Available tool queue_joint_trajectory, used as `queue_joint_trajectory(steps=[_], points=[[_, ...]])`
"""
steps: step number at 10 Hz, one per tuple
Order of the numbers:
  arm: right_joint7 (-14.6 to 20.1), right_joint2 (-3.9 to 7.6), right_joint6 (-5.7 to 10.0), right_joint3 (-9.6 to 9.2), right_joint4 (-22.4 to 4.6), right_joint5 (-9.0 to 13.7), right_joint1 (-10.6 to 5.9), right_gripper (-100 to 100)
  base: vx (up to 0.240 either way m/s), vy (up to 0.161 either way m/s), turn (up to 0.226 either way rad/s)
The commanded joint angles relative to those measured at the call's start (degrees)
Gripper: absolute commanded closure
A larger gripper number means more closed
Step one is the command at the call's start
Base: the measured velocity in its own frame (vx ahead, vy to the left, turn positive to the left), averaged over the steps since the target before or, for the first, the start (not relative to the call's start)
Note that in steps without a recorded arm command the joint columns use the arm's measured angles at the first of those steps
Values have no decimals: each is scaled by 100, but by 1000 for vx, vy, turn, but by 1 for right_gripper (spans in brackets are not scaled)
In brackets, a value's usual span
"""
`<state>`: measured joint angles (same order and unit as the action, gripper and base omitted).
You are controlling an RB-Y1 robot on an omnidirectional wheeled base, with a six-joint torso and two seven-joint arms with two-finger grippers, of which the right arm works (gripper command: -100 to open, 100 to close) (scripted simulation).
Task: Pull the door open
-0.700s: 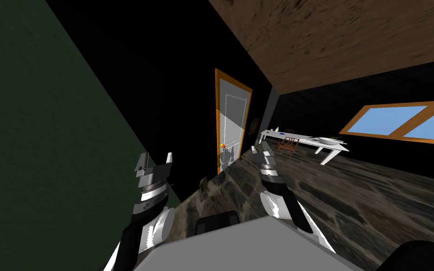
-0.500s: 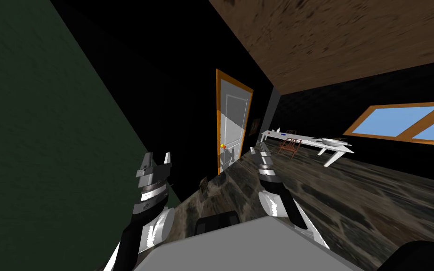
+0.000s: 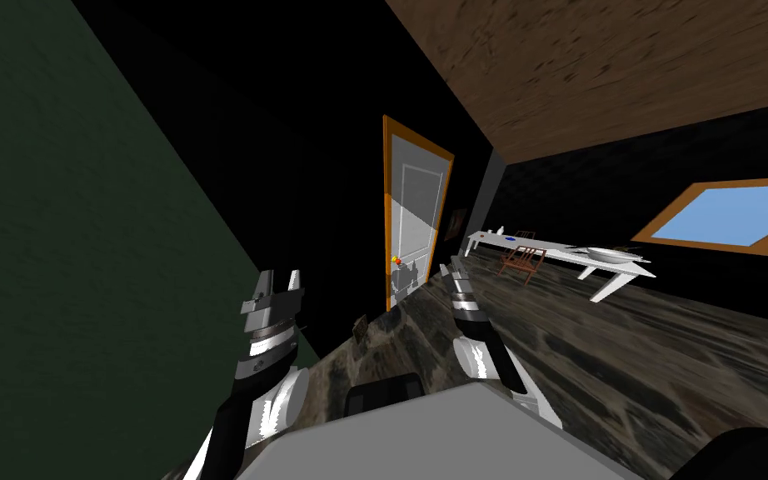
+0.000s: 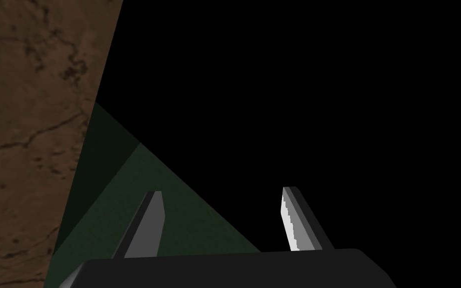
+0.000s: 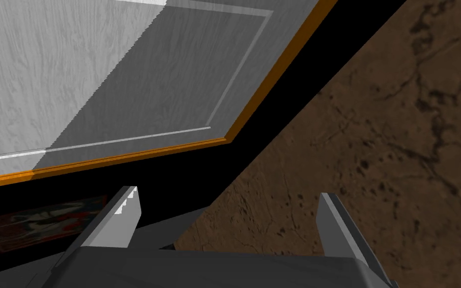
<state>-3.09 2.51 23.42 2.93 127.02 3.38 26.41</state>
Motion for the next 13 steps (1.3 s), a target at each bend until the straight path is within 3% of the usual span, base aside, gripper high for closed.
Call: queue_joint_trajectory(steps=[1,2,5,9,10,12,13], points=[[-286,8,31,-31,-181,-18,-59,-100,49,-31,54],[-435,27,82,-45,-381,-28,-125,-100,63,-38,79],[-740,45,132,-59,-580,-38,-191,-100,37,-38,49],[-1413,102,307,-107,-1268,-71,-419,-100,48,-46,73],[-1438,102,307,-107,-1270,-71,-419,-100,38,-41,47],[-1820,140,437,-143,-1689,-96,-588,-100,47,-55,102],[-1910,140,437,-143,-1782,-96,-588,-100,46,-50,53]])
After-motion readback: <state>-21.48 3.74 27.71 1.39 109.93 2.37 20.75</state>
